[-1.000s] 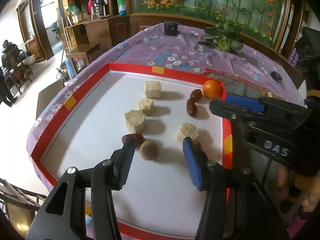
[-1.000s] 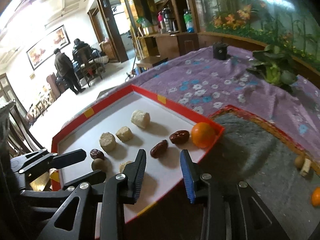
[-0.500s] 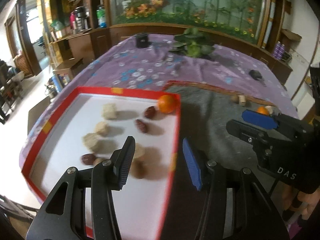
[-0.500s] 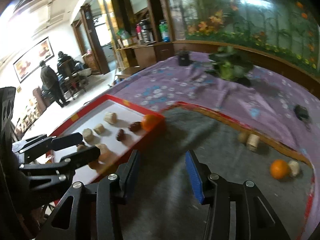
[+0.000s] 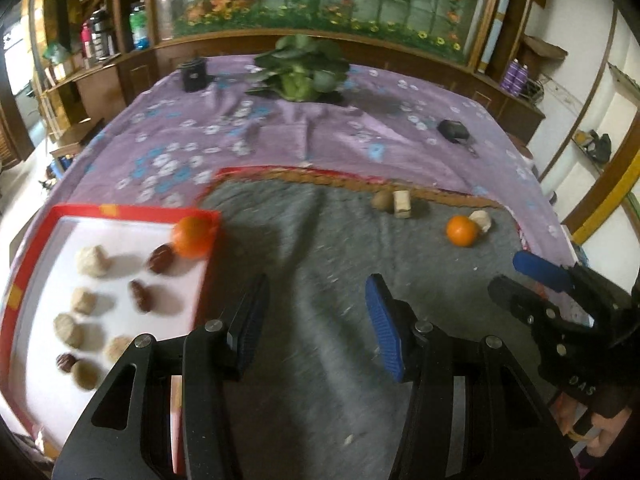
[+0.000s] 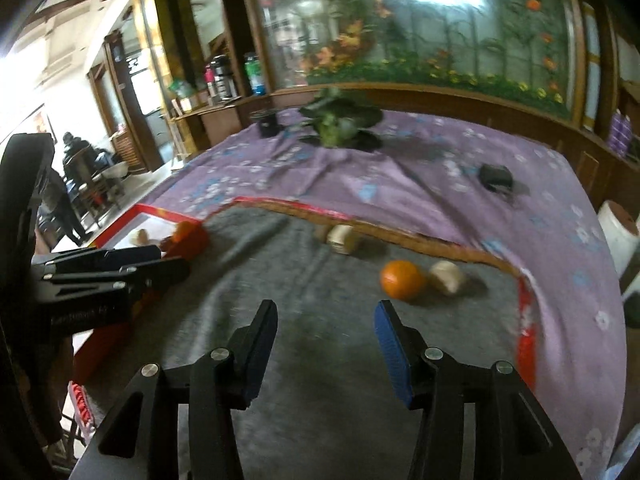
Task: Organize fruits
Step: 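Move both grippers back over the felt toward the orange and brown nut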
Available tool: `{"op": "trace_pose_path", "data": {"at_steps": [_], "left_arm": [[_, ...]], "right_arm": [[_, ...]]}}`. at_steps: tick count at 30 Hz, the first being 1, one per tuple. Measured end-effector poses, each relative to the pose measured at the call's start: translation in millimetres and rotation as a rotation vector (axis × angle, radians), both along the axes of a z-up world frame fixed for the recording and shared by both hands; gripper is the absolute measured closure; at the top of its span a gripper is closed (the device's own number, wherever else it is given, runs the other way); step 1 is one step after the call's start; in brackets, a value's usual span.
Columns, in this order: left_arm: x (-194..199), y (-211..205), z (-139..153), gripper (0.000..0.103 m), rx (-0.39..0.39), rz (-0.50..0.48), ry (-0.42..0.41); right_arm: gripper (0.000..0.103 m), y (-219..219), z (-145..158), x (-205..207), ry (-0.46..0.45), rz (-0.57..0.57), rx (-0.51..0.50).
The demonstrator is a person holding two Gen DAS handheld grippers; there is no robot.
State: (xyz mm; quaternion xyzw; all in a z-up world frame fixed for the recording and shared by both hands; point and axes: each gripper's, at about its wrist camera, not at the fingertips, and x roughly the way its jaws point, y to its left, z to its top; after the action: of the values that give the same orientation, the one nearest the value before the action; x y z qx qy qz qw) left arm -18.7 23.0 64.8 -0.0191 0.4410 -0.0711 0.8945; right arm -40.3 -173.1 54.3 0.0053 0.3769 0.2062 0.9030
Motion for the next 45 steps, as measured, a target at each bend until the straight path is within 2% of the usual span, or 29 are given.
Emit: {"op": "trace_pose_path", "data": {"at_steps": [7,17,24,26,29,33,37,41,45], "left_arm": [[37,-23,-13,0.054,0.034,-0.005,0.041],[95,-39,-19,0.054,0.044,0.059,0.060],[136,-51,-38,0.054,0.126,0.093,0.103],[136,-55,-44,0.054,0.155,0.067,0.121],[116,-55,-49,0.054,0.217,0.017,0.111],[73,-37,-48,0.054,0.188,-0.053,0.160],[54,-31,-37,0.054,0.187,-0.048,0.115],[69,-36,-30,0.054,0.182,-0.025,0.079],[111,-45,-28,0.054,0.216,0.056,0.037]], "right_arm": [[0.053,-33,-10,7,0.039,-0.046,0.044],[0.053,-54,-14,16,0.045,-0.066,0.072],[0.053,-56,-22,20,0.068,-0.052,0.095],[0.053,-55,-24,21,0.073,-0.046,0.093],[0.053,-56,-25,21,0.074,-0.045,0.092],[0.053,-60,-24,21,0.073,-0.042,0.112],[0.053,-61,-26,23,0.082,-0.040,0.120],[0.053,-60,-27,22,0.088,-0.039,0.122],[0.053,-61,-27,21,0.087,-0.039,0.137]]}}
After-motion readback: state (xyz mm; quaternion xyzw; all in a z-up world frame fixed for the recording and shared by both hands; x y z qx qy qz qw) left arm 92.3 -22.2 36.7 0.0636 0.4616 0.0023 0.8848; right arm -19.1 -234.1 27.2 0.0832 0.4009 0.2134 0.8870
